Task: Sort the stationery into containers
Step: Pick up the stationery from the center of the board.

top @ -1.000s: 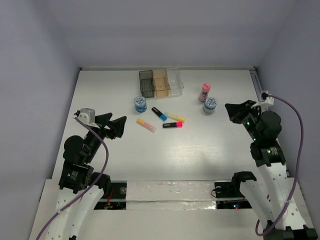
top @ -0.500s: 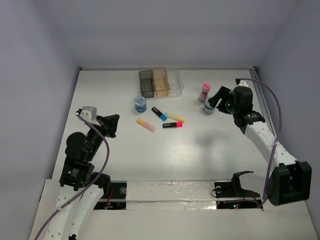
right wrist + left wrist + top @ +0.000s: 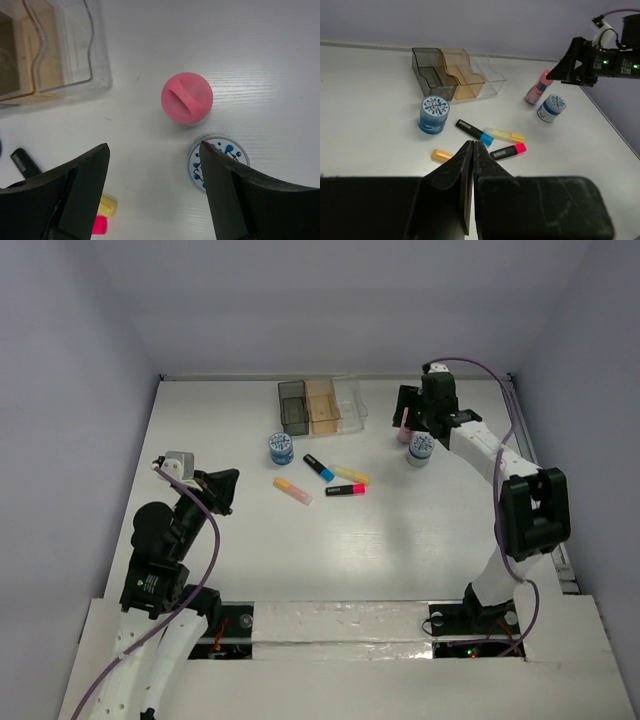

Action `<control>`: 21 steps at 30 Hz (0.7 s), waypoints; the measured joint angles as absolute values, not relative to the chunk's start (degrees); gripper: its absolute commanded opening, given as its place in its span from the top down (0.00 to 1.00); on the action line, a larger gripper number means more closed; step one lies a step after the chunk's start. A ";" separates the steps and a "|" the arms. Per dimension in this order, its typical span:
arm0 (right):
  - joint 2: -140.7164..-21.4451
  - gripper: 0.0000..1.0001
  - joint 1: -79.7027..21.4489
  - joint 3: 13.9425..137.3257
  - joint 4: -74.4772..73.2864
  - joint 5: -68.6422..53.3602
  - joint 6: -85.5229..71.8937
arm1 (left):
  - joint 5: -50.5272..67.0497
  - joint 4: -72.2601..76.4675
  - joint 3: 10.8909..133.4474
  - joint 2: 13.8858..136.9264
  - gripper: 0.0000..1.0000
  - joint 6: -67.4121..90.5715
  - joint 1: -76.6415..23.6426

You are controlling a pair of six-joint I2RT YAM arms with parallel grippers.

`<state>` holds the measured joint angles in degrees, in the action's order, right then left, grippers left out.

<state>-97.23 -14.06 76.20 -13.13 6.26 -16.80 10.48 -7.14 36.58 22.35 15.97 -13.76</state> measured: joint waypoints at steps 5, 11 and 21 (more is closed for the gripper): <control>-103.59 0.21 -14.44 82.06 -17.10 9.52 -13.80 | 11.22 -7.11 36.58 22.37 0.94 15.94 -13.76; -107.96 0.27 -14.41 87.53 -18.96 12.47 -12.10 | 11.75 -7.07 36.58 22.35 0.89 15.94 -13.76; -112.77 0.45 -14.41 91.39 -21.87 14.17 -11.53 | 12.16 -7.05 36.58 22.31 0.79 15.94 -13.76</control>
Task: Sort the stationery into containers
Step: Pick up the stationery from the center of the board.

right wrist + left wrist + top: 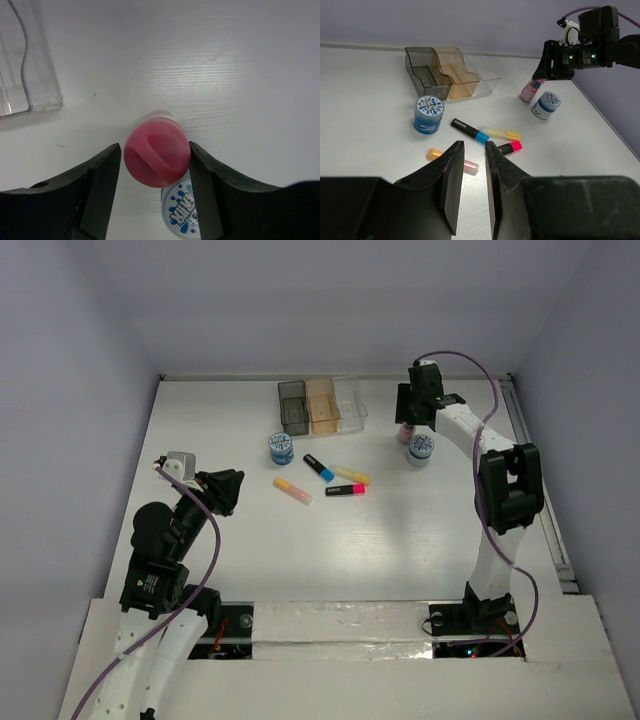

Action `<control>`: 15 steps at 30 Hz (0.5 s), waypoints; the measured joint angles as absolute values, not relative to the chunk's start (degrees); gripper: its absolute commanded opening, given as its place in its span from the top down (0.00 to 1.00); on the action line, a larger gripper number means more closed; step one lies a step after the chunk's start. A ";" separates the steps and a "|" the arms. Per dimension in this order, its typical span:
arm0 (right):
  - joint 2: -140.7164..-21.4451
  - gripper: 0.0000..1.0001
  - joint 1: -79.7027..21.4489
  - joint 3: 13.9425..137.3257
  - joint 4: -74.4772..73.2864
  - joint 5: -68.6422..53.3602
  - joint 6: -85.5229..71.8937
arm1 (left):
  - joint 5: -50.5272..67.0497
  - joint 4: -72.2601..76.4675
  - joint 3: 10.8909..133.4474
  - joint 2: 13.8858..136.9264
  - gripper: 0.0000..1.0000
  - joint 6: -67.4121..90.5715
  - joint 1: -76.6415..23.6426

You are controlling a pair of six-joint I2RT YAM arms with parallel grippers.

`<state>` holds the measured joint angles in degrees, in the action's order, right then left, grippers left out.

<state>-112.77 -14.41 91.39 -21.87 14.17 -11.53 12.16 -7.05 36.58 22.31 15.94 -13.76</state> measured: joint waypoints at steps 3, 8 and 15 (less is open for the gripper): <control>-112.77 0.59 -14.39 91.39 -22.00 14.50 -11.55 | 12.34 -6.83 36.58 22.31 0.78 15.94 -13.76; -110.87 0.75 -14.98 88.58 -19.77 14.66 -11.40 | 12.69 -6.39 36.58 22.31 0.77 15.94 -13.76; -105.91 0.81 -19.79 88.38 -16.67 13.39 -10.50 | 13.10 -6.22 36.58 22.35 0.75 15.94 -13.76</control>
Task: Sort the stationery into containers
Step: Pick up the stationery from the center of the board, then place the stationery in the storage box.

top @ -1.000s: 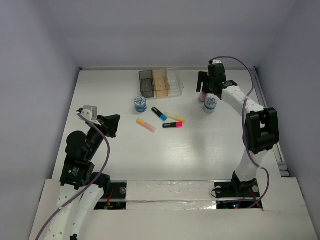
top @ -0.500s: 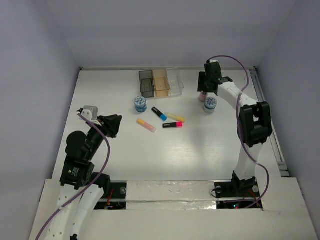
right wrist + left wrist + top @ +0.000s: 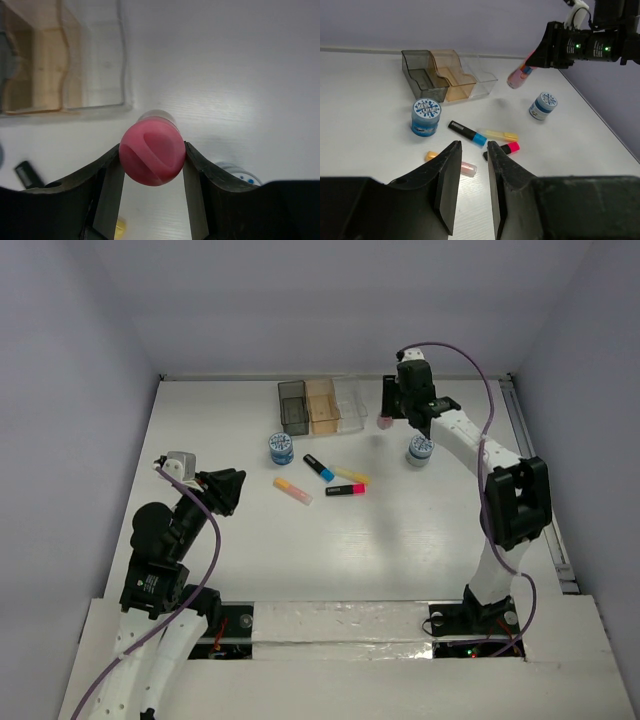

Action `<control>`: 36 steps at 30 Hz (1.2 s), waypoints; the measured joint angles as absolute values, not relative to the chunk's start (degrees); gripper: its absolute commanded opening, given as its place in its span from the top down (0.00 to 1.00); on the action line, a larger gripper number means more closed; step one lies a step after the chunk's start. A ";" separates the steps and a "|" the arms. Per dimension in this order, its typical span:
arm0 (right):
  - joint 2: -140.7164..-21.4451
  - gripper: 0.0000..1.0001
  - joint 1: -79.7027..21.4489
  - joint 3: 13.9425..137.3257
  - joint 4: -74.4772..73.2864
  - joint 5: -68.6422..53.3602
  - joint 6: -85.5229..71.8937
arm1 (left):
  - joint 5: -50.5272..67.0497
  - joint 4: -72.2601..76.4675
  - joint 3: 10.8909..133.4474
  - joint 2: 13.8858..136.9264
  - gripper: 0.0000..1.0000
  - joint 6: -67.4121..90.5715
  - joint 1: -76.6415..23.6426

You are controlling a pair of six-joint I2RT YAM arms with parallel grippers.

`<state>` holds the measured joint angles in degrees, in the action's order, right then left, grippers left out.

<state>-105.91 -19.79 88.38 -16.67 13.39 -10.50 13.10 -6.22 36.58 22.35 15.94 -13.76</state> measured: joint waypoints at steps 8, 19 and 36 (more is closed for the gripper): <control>-107.15 0.78 -22.20 93.47 -5.45 8.14 -12.27 | 13.10 -5.93 36.58 23.05 0.70 15.92 -13.76; -128.29 0.77 -22.13 113.71 1.54 6.55 -12.23 | 12.86 -5.85 36.58 23.68 0.68 15.88 -13.76; -132.84 0.77 -24.99 111.70 10.26 9.98 -7.49 | 13.10 -5.41 36.58 24.97 0.65 15.53 -13.32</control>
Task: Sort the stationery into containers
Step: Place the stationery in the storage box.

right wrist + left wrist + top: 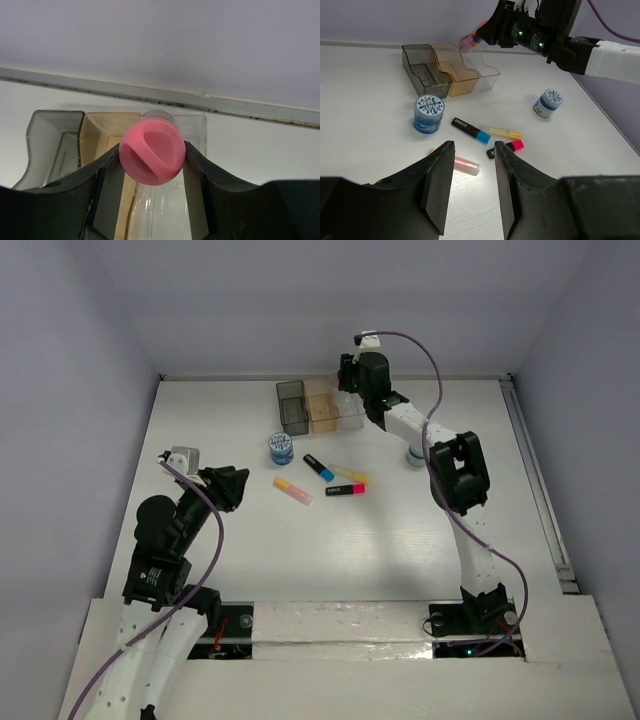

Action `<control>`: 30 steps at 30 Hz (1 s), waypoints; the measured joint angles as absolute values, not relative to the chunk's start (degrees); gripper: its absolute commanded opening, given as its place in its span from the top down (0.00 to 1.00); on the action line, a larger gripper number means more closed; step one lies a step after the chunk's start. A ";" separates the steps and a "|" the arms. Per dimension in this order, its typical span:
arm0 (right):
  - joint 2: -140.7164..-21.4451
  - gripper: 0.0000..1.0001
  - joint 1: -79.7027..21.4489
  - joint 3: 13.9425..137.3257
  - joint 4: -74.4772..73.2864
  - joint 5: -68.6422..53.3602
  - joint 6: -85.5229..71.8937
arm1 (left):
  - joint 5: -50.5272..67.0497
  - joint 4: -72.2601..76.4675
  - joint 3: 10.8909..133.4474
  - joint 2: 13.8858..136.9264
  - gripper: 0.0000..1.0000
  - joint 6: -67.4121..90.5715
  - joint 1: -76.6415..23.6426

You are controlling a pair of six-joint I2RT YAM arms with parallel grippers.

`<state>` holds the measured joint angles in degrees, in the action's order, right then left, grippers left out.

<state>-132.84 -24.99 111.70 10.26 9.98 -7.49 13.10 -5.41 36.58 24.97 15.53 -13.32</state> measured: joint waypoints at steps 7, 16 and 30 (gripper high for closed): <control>-137.23 0.76 -25.50 111.57 13.52 13.87 -6.15 | 13.76 -4.84 36.58 24.95 0.65 15.53 -12.75; -137.82 0.32 -25.65 108.01 17.26 16.01 -6.42 | 14.57 -4.08 36.58 24.95 0.65 15.53 -12.73; -124.77 0.04 -26.72 97.21 12.60 14.31 -7.57 | 15.18 -3.99 36.58 24.93 0.65 15.53 -12.73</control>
<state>-124.77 -26.72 97.21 12.60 14.31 -7.57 15.18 -3.99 36.58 24.93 15.53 -12.73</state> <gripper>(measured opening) 0.964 0.353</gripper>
